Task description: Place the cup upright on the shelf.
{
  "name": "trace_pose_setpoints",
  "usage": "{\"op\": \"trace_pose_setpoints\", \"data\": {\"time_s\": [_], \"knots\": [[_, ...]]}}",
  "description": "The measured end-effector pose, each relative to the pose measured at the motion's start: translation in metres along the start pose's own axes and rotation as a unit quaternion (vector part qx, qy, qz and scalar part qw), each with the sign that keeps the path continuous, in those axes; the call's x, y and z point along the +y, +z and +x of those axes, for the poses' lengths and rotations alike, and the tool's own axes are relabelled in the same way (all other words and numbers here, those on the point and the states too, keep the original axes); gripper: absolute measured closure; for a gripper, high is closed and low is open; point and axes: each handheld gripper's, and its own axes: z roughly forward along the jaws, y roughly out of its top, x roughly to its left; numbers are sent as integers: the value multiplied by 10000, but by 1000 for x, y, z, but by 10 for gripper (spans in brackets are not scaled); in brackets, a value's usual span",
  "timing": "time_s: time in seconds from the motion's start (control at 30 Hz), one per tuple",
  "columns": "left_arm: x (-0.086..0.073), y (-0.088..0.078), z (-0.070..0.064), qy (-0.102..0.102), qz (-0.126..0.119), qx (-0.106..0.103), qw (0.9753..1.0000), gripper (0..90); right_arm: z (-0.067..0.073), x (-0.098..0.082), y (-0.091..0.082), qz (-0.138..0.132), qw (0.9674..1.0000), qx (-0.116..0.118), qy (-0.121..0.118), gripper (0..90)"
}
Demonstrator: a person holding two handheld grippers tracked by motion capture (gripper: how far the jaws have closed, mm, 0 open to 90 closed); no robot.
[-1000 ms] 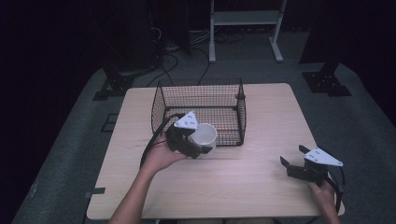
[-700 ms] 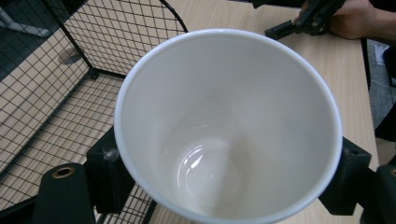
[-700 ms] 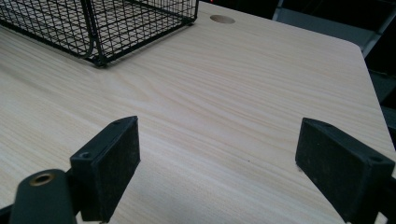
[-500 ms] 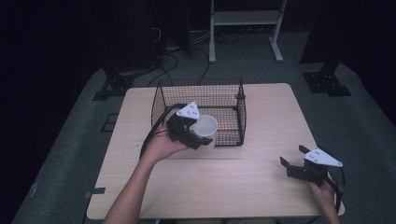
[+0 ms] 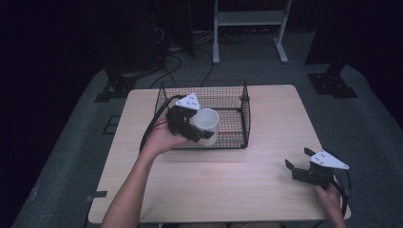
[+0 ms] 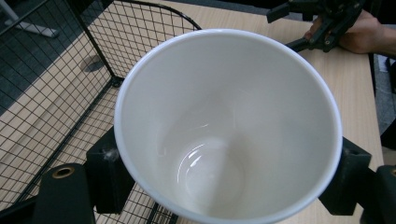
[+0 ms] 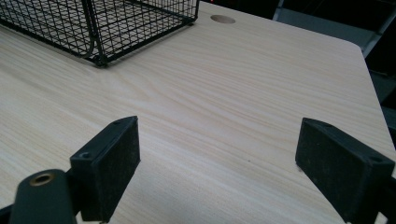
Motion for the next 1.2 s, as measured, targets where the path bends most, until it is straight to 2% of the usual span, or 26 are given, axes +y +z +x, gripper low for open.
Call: {"op": "trace_pose_setpoints", "data": {"time_s": [0.5, 0.9, 1.2], "knots": [[12, -2, 28, -148, 118, 177, 9997, 208, 0, 0, -1, -50, 10000, -14, 2, 131], [21, 8, 48, -156, 221, 268, 9993, 208, -1, 0, -1, -60, 10000, -15, 19, 131], [21, 18, 61, -244, 193, 306, 9990, 208, -1, -1, -1, -56, 10000, -9, 26, 131]]}}
